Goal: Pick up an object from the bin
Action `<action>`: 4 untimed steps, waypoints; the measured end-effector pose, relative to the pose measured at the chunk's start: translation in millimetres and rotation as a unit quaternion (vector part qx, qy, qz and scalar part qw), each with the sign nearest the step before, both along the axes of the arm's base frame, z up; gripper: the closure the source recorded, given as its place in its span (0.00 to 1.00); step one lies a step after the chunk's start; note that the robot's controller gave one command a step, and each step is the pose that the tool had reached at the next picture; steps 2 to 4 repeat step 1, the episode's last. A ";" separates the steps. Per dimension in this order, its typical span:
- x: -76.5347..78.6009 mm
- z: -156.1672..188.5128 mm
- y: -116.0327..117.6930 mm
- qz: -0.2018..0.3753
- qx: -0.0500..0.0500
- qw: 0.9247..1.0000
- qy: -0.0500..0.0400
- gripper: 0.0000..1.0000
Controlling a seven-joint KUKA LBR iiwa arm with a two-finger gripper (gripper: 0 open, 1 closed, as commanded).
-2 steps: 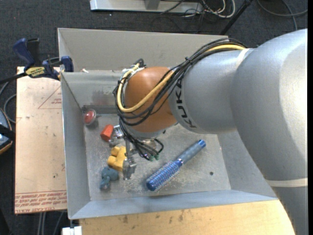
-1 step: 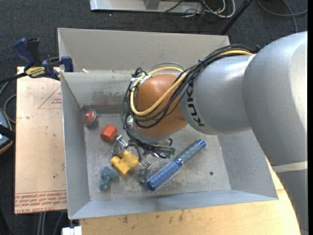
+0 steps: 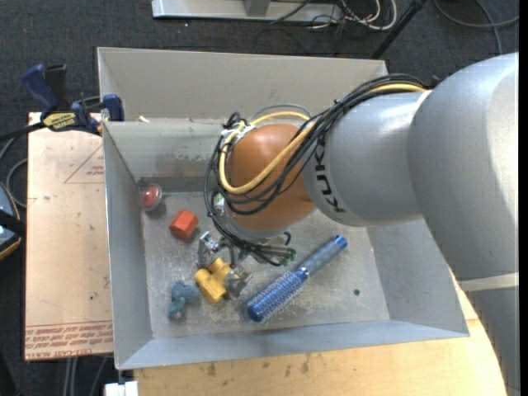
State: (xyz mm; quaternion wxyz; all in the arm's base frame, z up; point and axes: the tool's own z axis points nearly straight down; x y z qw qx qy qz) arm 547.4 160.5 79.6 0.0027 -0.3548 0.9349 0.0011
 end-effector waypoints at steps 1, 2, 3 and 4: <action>7.7 124.2 -5.0 -0.021 0.000 1.000 -0.003 1.00; 7.7 124.2 -5.0 -0.021 0.000 1.000 -0.003 1.00; 7.7 124.2 -5.0 -0.021 0.000 1.000 -0.003 1.00; 7.7 124.2 -5.0 -0.021 0.000 1.000 -0.003 1.00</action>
Offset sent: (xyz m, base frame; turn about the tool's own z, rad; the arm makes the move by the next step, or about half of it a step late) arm 0.0053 -0.0059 0.1193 0.0392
